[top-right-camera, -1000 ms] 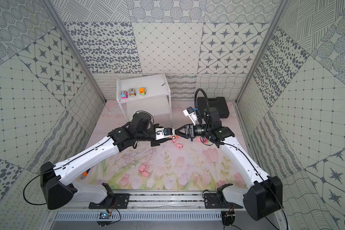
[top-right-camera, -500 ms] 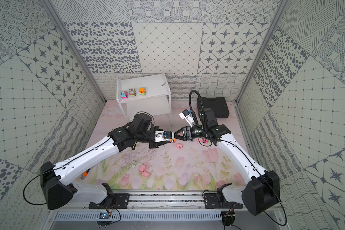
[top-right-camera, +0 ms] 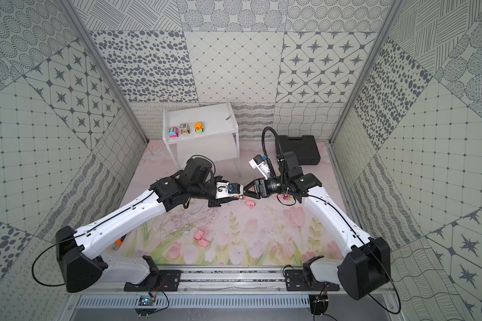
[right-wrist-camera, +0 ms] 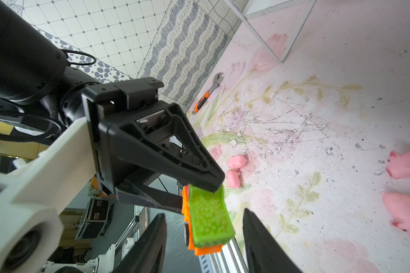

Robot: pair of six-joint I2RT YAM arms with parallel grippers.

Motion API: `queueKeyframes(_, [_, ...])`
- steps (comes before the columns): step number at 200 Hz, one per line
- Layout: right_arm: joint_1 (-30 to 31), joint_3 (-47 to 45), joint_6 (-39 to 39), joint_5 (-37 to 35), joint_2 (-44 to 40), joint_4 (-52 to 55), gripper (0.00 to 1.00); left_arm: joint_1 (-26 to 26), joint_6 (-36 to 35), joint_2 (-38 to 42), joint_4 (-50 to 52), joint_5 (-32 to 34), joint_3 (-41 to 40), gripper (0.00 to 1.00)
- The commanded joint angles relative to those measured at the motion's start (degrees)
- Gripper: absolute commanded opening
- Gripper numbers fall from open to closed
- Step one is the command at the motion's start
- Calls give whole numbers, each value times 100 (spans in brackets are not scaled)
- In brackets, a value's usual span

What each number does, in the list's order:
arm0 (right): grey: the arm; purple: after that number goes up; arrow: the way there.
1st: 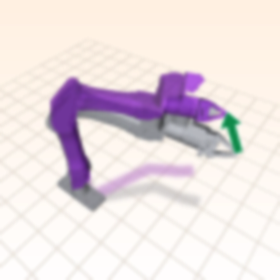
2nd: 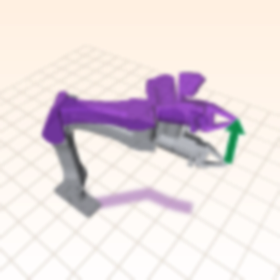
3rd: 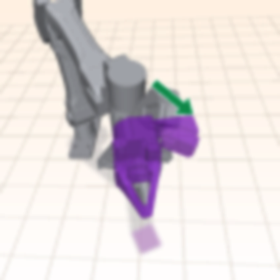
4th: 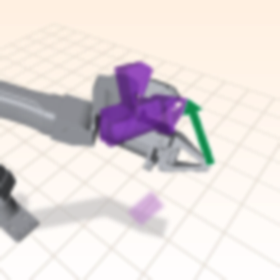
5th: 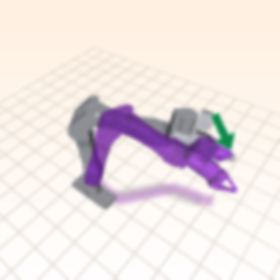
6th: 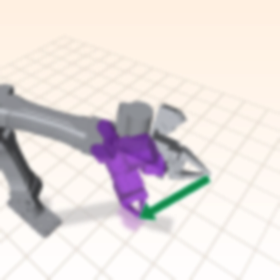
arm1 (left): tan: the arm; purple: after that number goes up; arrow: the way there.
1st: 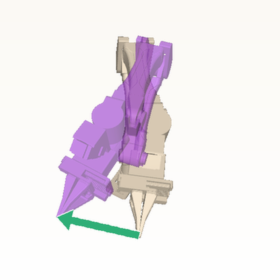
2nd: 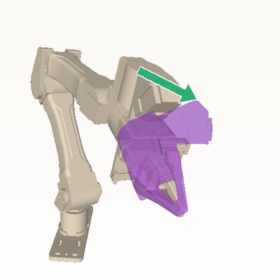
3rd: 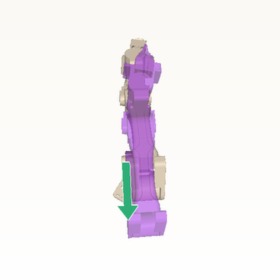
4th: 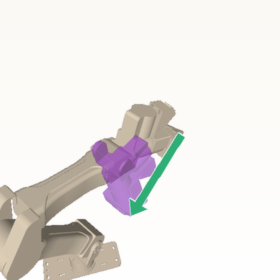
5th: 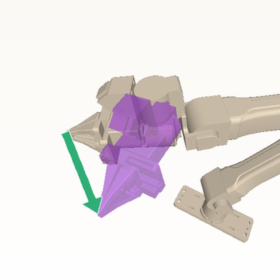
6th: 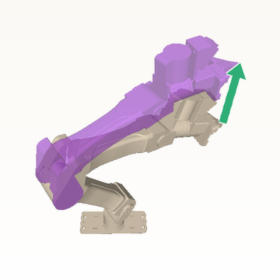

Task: Organize plastic toys on shelves
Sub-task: Place the plastic toy on the shelf.

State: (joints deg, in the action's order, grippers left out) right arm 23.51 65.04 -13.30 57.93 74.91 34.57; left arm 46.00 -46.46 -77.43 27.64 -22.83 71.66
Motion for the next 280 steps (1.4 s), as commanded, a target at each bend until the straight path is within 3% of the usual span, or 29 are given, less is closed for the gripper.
queueKeyframes(1, [28,71,-23,-11,90,-167,55,-12,-4,19,4,-266,68,23])
queueKeyframes(75, [40,-50,-152,254,65,-374,34,-11,-10,-1,-20,-240,92,24])
queueKeyframes(108, [31,-223,-488,389,-9,-835,32,-8,21,-16,-22,-190,112,28])
queueKeyframes(120, [29,-294,-600,394,-45,-1002,31,-5,41,-2,-56,-163,103,41])
queueKeyframes(196, [-125,-497,-1040,208,-331,-1667,30,-12,410,296,-460,-83,-120,89])
queueKeyframes(229, [-266,-456,-1246,-119,-663,-2049,30,-17,1822,1374,-1459,1139,-819,98])
queueKeyframes(255, [-285,-286,-1482,-564,-785,-2529,30,-29,3729,2544,-2001,2586,-1668,99])
queueKeyframes(280, [-231,118,-1777,-1045,-623,-3249,30,-44,5547,3466,-2378,3516,-3011,99])
